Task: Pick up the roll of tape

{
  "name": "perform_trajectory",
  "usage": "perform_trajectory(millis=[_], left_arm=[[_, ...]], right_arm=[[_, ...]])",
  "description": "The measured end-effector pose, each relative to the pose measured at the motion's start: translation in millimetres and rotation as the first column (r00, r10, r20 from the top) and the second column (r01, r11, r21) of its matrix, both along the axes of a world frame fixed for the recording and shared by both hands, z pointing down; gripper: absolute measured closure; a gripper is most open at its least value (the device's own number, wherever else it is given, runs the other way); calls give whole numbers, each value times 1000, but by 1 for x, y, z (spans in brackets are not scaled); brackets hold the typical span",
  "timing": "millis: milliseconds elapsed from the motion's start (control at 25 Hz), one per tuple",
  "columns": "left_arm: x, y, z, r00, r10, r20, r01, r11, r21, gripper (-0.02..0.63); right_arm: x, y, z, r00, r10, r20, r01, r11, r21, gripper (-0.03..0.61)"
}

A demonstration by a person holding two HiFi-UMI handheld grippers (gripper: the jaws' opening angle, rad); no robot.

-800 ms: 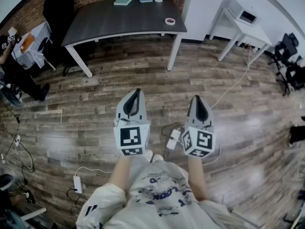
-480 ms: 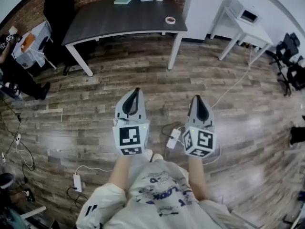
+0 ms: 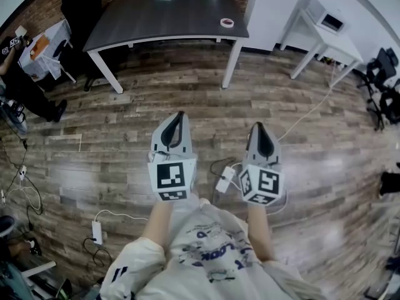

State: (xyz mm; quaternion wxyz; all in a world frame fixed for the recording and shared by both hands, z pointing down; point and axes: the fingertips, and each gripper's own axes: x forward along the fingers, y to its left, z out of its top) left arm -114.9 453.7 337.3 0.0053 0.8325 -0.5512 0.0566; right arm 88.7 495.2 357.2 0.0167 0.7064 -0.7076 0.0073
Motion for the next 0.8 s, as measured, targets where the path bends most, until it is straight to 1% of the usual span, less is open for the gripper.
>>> perform_trajectory(millis=[200,400,560,800], left_arm=[[5,-8,6,1000,-2,5,2,1000,-7,612],[1,-41,15,1000,-6,1,6,1000,-22,612],[2,-81,23,1000,3,5,-3,1000,-22,612],[4,-162,22,1000,24,-2,-24,1000,-20,612]], right_arm=[[7,-11,7,1000,7,8,-7,1000,-6,574],[5,-45,14,1000,2,6,-2,1000,-18,574],[9,-81,25,1000,28,7,-28,999,-30,574],[14,-157,24,998,55,6,-55,998,-27,574]])
